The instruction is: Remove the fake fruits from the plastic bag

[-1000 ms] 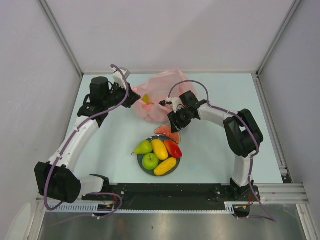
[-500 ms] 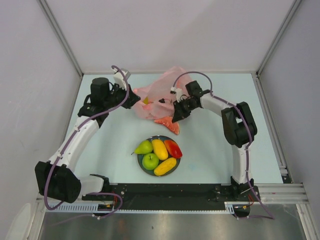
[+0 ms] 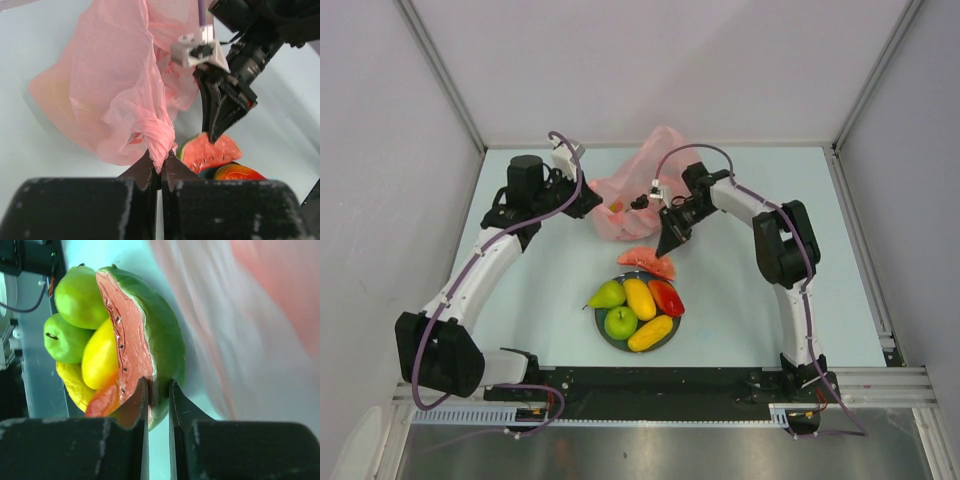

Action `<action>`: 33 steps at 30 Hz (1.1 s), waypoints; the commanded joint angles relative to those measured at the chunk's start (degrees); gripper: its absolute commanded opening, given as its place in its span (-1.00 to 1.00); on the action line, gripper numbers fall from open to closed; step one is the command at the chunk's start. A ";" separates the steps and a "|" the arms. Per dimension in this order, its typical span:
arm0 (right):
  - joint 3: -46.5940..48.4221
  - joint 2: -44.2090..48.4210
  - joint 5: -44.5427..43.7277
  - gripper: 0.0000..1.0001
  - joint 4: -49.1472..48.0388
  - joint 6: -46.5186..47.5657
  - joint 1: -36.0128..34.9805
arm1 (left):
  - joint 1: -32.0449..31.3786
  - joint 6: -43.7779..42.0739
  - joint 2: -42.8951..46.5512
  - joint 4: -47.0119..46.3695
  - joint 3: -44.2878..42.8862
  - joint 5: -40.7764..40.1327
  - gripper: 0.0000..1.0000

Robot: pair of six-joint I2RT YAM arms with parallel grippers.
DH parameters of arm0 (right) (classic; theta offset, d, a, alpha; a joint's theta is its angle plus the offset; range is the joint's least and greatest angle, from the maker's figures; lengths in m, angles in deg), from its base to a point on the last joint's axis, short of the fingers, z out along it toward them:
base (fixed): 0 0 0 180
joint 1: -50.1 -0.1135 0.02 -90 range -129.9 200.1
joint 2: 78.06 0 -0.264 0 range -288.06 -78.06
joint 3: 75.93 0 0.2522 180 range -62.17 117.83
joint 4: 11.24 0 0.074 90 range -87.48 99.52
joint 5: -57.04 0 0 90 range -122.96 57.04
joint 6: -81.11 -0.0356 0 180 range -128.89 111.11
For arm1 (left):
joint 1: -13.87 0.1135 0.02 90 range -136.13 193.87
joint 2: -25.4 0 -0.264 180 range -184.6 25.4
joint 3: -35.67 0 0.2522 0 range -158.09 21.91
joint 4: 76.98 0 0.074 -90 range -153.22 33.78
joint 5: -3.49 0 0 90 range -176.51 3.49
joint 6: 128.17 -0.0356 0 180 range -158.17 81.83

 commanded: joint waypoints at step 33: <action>6.53 -6.56 5.86 -0.60 19.24 13.19 -7.72 | 0.18 0.23 1.07 -1.93 2.72 0.52 -0.94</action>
